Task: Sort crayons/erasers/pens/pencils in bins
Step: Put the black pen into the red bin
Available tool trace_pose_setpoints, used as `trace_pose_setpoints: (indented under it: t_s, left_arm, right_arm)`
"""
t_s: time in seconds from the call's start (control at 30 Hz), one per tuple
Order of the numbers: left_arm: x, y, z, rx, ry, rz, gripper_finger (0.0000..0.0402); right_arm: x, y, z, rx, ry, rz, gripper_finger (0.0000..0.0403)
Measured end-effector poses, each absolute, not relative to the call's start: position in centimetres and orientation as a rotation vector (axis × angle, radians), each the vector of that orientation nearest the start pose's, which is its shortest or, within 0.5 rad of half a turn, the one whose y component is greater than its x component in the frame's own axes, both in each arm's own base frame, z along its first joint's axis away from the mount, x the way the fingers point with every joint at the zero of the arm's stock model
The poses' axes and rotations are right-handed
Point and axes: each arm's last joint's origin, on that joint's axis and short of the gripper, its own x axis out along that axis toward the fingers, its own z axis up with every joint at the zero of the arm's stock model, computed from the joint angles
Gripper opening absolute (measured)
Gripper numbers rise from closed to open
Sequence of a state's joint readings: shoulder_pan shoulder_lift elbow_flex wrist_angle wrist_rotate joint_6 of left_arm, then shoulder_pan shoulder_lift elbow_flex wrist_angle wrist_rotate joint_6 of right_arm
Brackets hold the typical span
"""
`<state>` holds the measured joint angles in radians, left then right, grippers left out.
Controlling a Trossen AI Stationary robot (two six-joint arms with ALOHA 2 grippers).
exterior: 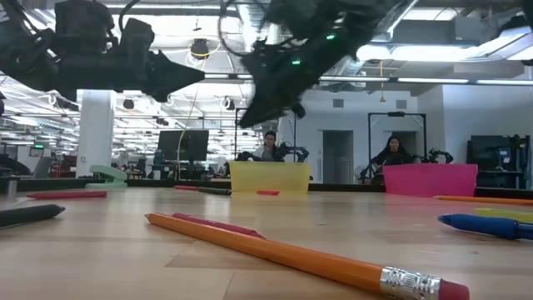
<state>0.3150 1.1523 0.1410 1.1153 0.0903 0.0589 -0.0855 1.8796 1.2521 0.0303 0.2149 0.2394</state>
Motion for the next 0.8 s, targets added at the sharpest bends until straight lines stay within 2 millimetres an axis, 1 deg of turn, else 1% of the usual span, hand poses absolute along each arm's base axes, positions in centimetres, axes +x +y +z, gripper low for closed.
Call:
trace_pose_setpoints:
  t_s: [0.1, 0.17, 0.2, 0.3, 0.47, 0.63, 0.7, 0.8]
  left_arm:
    - [18.0, 5.7, 18.1, 0.082, -0.107, 0.238, 0.0004]
    - [18.0, 5.7, 18.1, 0.08, -0.102, 0.249, 0.0004]
    - [18.0, 5.7, 18.1, 0.08, -0.109, 0.251, 0.0004]
    - [17.9, 5.7, 18.1, 0.086, -0.099, 0.262, 0.0004]
    - [17.9, 5.9, 17.6, 0.101, -0.041, 0.292, 0.0004]
    - [17.7, 6.3, 17.3, 0.094, -0.019, 0.246, 0.0004]
    - [17.3, 6.5, 17.0, 0.083, -0.016, 0.229, 0.0004]
    - [16.2, 6.8, 16.3, 0.067, -0.043, 0.237, 0.0004]
  right_arm:
    - [42.6, -4.7, 20.0, 0.201, 0.574, -0.373, 0.0013]
    - [43.1, -5.1, 19.4, 0.228, 0.611, -0.394, 0.0019]
    - [43.6, -5.5, 19.3, 0.243, 0.601, -0.403, 0.0022]
    - [44.0, -6.5, 18.5, 0.278, 0.636, -0.439, 0.0041]
    - [44.6, -7.9, 16.3, 0.317, 0.677, -0.486, 0.0092]
    - [45.4, -8.2, 14.7, 0.325, 0.693, -0.497, 0.0156]
    - [45.8, -8.3, 14.2, 0.325, 0.697, -0.498, 0.0179]
    - [46.1, -8.4, 13.5, 0.317, 0.697, -0.526, 0.0205]
